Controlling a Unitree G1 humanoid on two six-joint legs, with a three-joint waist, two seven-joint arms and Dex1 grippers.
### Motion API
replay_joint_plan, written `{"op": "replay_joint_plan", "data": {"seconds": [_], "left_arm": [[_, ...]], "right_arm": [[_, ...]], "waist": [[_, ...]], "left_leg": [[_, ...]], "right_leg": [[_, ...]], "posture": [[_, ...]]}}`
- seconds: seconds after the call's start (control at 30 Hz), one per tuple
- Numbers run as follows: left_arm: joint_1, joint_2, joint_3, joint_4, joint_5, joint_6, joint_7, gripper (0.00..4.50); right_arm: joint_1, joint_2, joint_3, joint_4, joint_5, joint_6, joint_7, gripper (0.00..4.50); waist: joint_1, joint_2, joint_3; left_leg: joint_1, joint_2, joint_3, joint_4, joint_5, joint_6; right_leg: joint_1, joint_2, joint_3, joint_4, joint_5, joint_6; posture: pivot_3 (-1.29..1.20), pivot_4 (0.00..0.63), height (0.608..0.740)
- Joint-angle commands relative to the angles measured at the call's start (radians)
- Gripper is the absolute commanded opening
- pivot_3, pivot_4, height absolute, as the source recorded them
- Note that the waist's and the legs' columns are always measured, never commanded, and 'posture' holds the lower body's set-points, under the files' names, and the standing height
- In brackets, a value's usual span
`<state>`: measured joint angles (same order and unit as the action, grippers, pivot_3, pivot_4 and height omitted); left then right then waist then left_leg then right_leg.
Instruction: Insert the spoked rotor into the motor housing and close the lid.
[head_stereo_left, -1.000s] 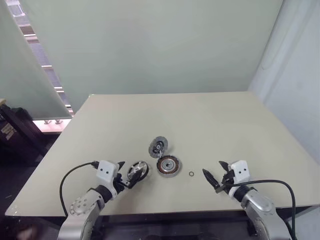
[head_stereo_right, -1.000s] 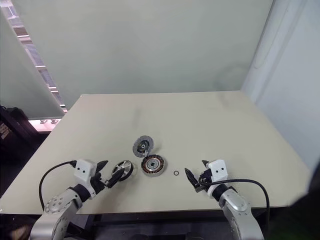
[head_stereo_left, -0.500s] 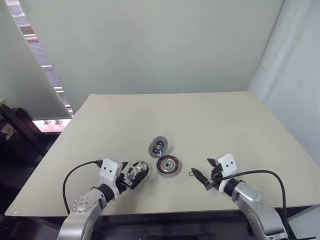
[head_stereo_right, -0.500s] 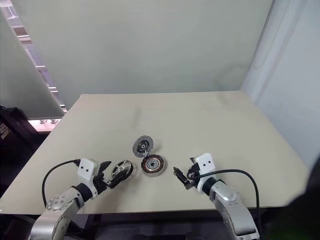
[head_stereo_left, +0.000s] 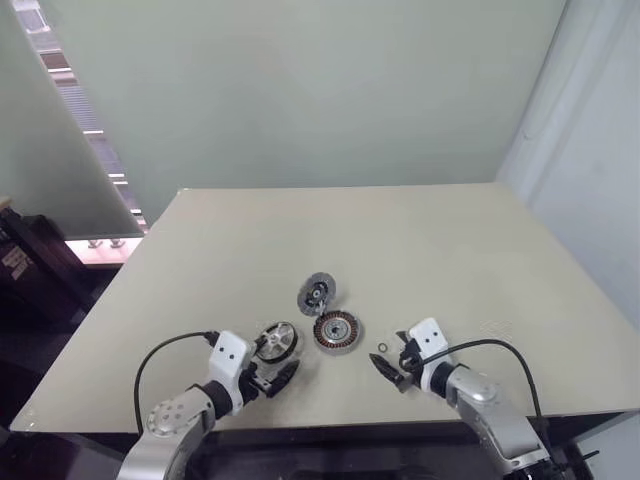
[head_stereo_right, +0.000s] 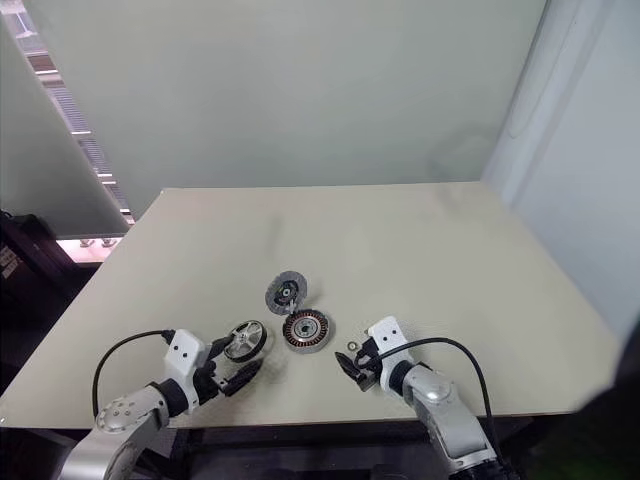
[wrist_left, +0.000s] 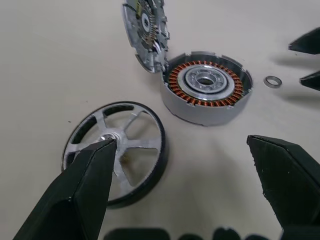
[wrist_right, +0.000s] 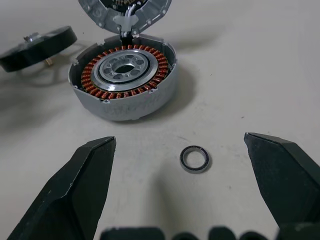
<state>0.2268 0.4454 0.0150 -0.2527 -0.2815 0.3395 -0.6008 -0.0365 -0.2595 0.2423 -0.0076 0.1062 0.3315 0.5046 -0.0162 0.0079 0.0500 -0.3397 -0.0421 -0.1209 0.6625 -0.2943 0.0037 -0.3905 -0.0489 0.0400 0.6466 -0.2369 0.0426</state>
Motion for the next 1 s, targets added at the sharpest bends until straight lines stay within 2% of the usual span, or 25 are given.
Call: {"op": "replay_joint_plan", "data": {"seconds": [0.03,1.0], "left_arm": [[0.002,0.021,-0.013,-0.042,0.019,-0.023,-0.015,4.47],[0.017,0.006,-0.046,-0.001,0.044,-0.079,-0.023,4.47]], "right_arm": [[-0.032,0.01,0.004,0.023,-0.018,-0.036,0.0,4.5],[-0.068,0.071,-0.02,0.191,-0.042,-0.1,-0.067,4.5]], "waist": [[0.0,0.0,0.0],[0.0,0.0,0.0]], "left_leg": [[0.0,0.0,0.0,0.0,0.0,0.0],[0.001,0.0,0.0,0.0,0.0,0.0]], "right_leg": [[0.0,0.0,0.0,0.0,0.0,0.0],[0.0,0.0,0.0,0.0,0.0,0.0]], "posture": [[0.0,0.0,0.74],[0.0,0.0,0.74]]}}
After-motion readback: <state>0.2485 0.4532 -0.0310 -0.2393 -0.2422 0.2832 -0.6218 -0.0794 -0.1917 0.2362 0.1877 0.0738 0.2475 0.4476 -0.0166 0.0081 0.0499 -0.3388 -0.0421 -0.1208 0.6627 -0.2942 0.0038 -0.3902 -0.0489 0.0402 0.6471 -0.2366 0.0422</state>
